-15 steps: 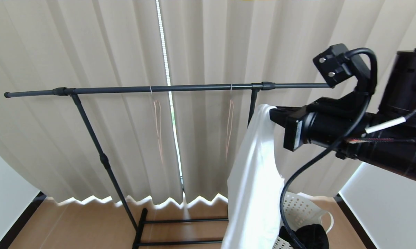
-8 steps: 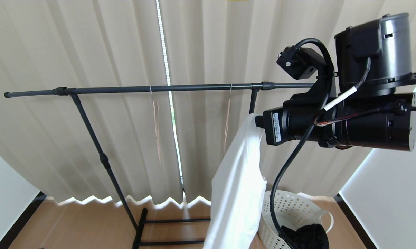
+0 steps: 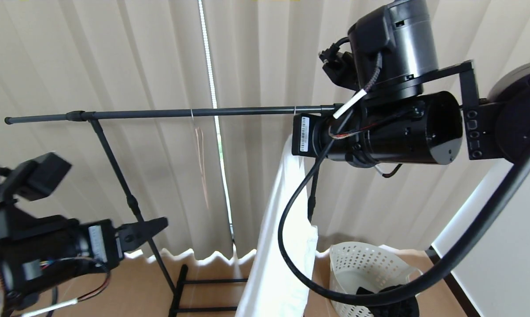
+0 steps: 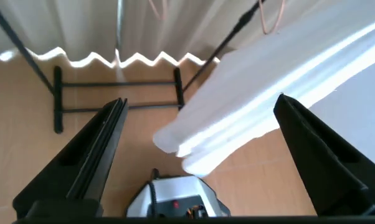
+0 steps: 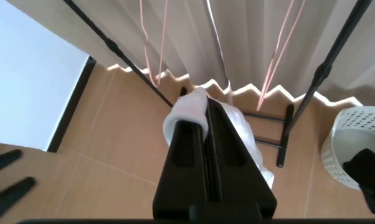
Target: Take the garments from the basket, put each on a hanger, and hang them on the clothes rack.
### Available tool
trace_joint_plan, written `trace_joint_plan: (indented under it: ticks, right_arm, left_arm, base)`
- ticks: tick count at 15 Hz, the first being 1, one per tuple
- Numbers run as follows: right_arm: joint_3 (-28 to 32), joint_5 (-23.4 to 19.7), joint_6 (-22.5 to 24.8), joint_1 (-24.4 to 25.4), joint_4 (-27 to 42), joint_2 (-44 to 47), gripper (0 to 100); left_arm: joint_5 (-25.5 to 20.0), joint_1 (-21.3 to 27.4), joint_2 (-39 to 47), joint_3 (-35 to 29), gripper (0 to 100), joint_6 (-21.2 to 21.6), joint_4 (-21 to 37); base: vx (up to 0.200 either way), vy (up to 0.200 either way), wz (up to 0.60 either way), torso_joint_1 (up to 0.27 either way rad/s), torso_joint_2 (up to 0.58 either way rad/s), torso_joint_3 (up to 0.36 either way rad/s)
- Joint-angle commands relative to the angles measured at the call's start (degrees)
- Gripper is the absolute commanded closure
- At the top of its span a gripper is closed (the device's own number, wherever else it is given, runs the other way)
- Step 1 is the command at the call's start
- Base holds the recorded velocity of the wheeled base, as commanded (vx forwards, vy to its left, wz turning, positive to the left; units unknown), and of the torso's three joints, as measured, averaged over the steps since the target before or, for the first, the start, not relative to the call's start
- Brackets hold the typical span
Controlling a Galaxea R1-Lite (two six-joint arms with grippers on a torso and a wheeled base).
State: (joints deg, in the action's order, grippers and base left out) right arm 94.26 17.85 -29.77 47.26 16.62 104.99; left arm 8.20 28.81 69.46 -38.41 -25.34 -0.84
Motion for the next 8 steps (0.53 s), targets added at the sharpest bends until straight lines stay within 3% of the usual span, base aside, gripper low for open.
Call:
trace_joint_plan:
  ticks: [1, 4, 8]
  right_arm:
    - [1.46, 2.37, -1.17, 1.43, -0.71, 3.82, 100]
    - [1.28, 3.25, -1.17, 2.92, -2.64, 5.05, 100]
    - [1.19, 3.25, -1.26, 3.45, -3.08, 6.28, 100]
  left_arm:
    - [1.02, 6.97, 16.32, -8.7, 0, -3.75, -0.13]
    - [1.11, 11.97, 22.74, -14.06, 0, -6.03, -0.48]
    - [1.2, 15.49, 28.98, -16.78, 0, -7.35, -6.89]
  base:
    - [0.0, 0.0, 0.0, 0.0, 0.0, 0.0]
    - [0.0, 0.0, 0.0, 0.0, 0.0, 0.0]
    - [0.0, 0.0, 0.0, 0.0, 0.0, 0.0]
